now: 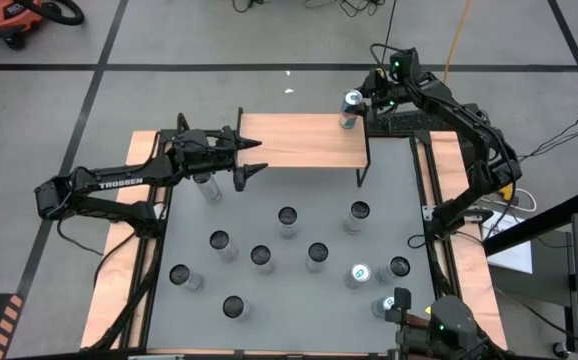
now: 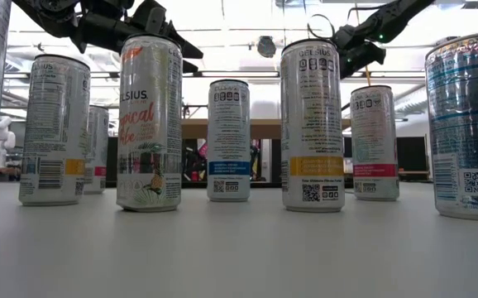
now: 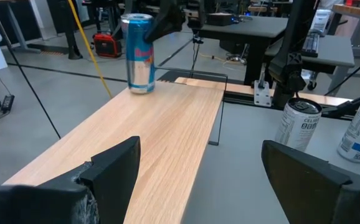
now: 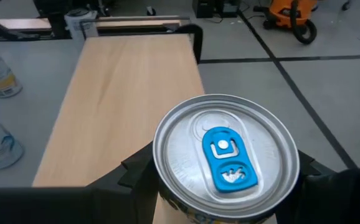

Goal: Place canned beverage on shelf
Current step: Put the top blue soda can on the shelf

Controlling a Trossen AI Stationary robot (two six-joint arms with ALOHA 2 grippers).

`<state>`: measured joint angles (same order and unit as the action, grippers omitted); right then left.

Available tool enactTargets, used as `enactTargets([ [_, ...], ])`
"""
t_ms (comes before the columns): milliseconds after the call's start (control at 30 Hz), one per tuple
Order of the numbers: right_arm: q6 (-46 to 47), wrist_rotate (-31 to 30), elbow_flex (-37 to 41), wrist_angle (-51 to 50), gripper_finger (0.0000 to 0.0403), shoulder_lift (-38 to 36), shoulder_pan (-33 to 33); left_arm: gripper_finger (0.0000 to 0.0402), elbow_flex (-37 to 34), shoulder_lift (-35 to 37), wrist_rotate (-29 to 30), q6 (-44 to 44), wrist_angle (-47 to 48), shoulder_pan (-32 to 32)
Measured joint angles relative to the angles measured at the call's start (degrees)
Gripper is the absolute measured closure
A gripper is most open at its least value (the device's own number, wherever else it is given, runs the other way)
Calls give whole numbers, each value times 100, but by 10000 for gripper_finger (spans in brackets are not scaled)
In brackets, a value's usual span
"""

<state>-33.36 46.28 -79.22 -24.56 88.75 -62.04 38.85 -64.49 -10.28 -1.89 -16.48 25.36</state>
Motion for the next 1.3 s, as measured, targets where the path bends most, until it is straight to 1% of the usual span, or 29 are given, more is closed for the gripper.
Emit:
enactTargets([
  [367,-23,22,0,-13,216,29,-53,72,-2,0,2,1,113,-2],
  [500,149,22,0,16,215,29,-53,72,-2,0,2,0,115,-2],
  [700,160,24,0,22,214,29,-59,72,-2,0,2,0,115,-2],
  [800,160,24,0,22,203,29,-59,72,-2,0,2,-1,119,-2],
  [1033,131,46,0,6,157,29,-59,72,-2,0,2,-2,119,-2],
  [1300,122,44,0,-6,149,29,-59,72,-2,0,2,-2,121,-2],
])
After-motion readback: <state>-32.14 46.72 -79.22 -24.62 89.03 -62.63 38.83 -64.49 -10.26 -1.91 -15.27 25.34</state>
